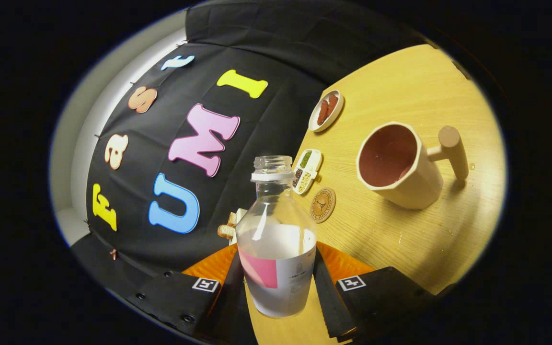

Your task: Take the bottle from table, then pour the juice into the cup, finally place the bottle on the coaster

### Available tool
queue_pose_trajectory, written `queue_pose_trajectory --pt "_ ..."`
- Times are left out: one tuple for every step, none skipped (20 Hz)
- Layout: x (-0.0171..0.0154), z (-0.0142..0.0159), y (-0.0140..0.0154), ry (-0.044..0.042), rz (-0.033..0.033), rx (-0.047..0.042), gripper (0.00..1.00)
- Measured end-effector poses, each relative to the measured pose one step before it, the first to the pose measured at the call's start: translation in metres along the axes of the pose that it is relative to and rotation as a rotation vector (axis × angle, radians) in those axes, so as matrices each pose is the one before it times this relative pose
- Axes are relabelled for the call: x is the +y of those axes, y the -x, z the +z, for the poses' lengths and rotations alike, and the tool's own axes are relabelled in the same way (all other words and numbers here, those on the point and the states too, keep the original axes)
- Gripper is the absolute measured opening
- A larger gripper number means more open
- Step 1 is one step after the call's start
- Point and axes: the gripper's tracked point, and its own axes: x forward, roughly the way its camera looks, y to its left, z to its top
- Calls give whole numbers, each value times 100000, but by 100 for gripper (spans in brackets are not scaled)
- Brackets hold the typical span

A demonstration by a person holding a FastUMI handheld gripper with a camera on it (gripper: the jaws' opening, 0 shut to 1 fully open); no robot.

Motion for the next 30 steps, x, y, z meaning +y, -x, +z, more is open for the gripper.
queue_pose_trajectory --pt "-331 136 163 -3420 -495 512 74" --pt "-286 3 -56 -3447 -728 813 74" --pt "-353 -48 -145 -3522 -658 1175 74" --pt "-134 -179 -71 -3565 -62 1332 74" --pt "21 -17 88 -2880 455 895 74" --pt "45 -57 -17 -2048 281 563 74" --pt "136 9 46 -1622 8 329 74" --pt "42 134 -39 -1769 216 68 74" --pt "-38 321 -25 -2261 169 183 74" --pt "111 88 -50 -2589 421 122 74" --pt "80 274 172 -2517 398 21 74" --pt "33 188 -53 -2353 480 -234 74" --pt "-216 257 323 -2186 433 -344 74" --pt "-92 287 116 -2123 249 -538 74" --pt "28 406 199 -1910 186 -819 74" --pt "59 339 -46 -1992 214 -780 74" --pt "3 265 159 -2425 410 -420 74" --pt "127 197 70 -2640 444 -129 74" --pt "440 69 -2 -2257 391 -189 74" --pt "3 75 -43 -1675 122 58 74" --pt "22 -40 -26 -1070 -89 234 74" --pt "-62 24 -79 -603 -153 265 74" --pt "-140 106 79 -564 -128 201 74" --pt "106 107 -23 -710 -47 59 74" --pt "189 213 -43 -980 26 -56 74" --pt "-26 87 -84 -1302 -95 8 74" --pt "-28 -22 118 -1400 95 267 74" --pt "25 -9 0 -1244 534 379 74" --pt "20 -41 164 -860 485 235 74" --pt "40 -17 24 -426 -15 -81 74"
